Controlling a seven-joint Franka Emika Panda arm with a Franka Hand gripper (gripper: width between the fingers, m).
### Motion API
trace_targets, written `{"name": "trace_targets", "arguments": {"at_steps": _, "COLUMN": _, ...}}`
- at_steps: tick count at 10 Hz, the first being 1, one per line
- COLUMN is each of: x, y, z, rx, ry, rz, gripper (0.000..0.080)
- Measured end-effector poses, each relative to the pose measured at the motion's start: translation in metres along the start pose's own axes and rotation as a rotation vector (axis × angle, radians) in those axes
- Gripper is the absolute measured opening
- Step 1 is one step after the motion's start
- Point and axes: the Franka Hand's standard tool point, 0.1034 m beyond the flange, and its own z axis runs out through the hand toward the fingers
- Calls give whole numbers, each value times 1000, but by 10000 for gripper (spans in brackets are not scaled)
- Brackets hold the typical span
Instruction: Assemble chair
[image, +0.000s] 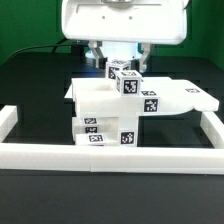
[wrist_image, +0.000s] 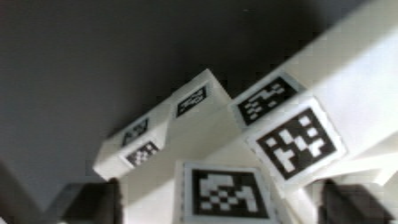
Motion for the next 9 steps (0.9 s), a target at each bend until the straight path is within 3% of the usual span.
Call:
{"name": "trace_targets", "arguments": {"at_steps": 1, "x": -1, "y": 4, "z": 0, "rx": 1, "ry": -22, "rz": -206, "gripper": 634}}
{"name": "trace_targets", "arguments": {"at_steps": 2, "x": -4, "y": -1, "z": 2, "rx": -5, "ry": -50, "rz": -419, "gripper": 645}}
{"name": "trace_targets", "arguments": {"at_steps": 5, "x": -4, "y": 1, "z": 3, "rx": -6, "ry": -50, "rz": -599, "gripper": 648}}
{"name": "trace_targets", "arguments": {"at_steps": 6, "x": -1, "y": 0, "z": 1, "rx": -23, "ry": -43, "rz": -760, "gripper": 648}}
{"name": "trace_targets", "arguments": {"at_steps": 7, "x": 6, "y": 2, "z": -3, "rx": -20, "ry": -71, "rz": -1011, "gripper": 648}}
{"name": "trace_targets", "arguments": {"at_steps": 9, "x": 13, "y": 3, "z": -4, "rx": -22, "ry": -78, "rz": -1064, "gripper": 637}}
